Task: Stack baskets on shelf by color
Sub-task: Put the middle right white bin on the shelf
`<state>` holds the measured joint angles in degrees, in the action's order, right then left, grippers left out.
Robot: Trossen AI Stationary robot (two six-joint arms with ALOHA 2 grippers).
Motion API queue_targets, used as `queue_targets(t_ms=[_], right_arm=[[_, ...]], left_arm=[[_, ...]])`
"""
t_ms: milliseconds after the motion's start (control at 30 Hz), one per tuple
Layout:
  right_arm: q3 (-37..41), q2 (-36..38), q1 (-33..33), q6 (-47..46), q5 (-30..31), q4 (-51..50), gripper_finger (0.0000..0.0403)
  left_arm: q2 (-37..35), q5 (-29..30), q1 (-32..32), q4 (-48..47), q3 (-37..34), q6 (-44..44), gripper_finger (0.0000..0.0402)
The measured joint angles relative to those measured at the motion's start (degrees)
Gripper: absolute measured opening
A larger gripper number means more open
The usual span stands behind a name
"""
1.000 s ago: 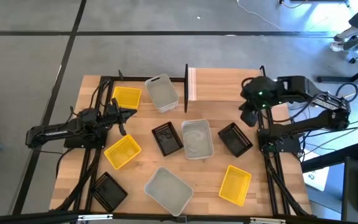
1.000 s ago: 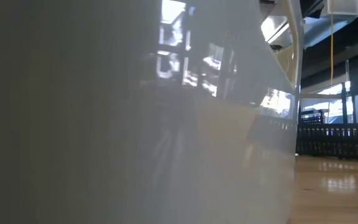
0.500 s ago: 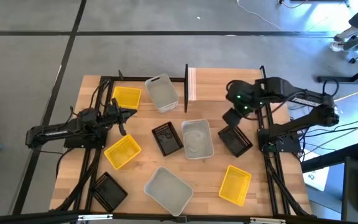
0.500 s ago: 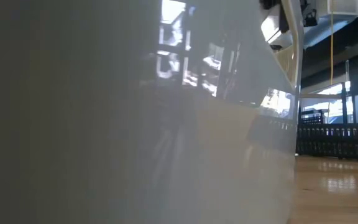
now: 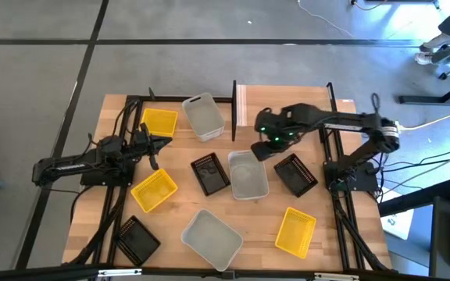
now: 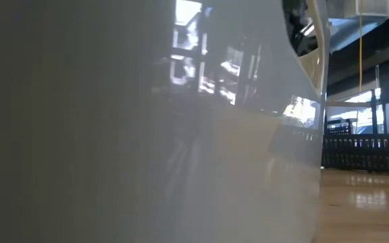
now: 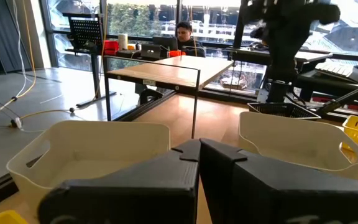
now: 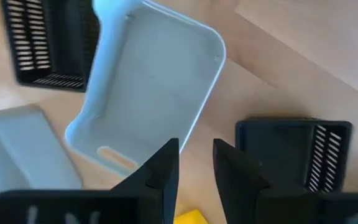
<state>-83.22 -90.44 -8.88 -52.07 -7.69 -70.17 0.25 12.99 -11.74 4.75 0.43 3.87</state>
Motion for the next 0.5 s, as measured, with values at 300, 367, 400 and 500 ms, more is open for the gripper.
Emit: queue_targets(t_ms=[300,367,400,500], right_arm=[[0.0,-8.8,0.0,-0.03,0.05,0.71,0.0097],[0.0,-10.04,0.0,-0.01,0.07,1.2,0.0097],[0.0,-10.67,0.02,0.04,0.11,1.29,0.0097],[0.0,-12.26,0.0,0.19,0.11,1.41,0.0097]], left_arm=[[0.02,0.0,-0.01,0.0,0.02,0.01,0.0],[0.01,0.0,-0.01,0.0,0.0,0.0,0.0],[0.02,0.0,-0.01,0.0,0.01,0.0,0.0],[0.0,0.0,0.01,0.0,0.02,-0.01,0.0]])
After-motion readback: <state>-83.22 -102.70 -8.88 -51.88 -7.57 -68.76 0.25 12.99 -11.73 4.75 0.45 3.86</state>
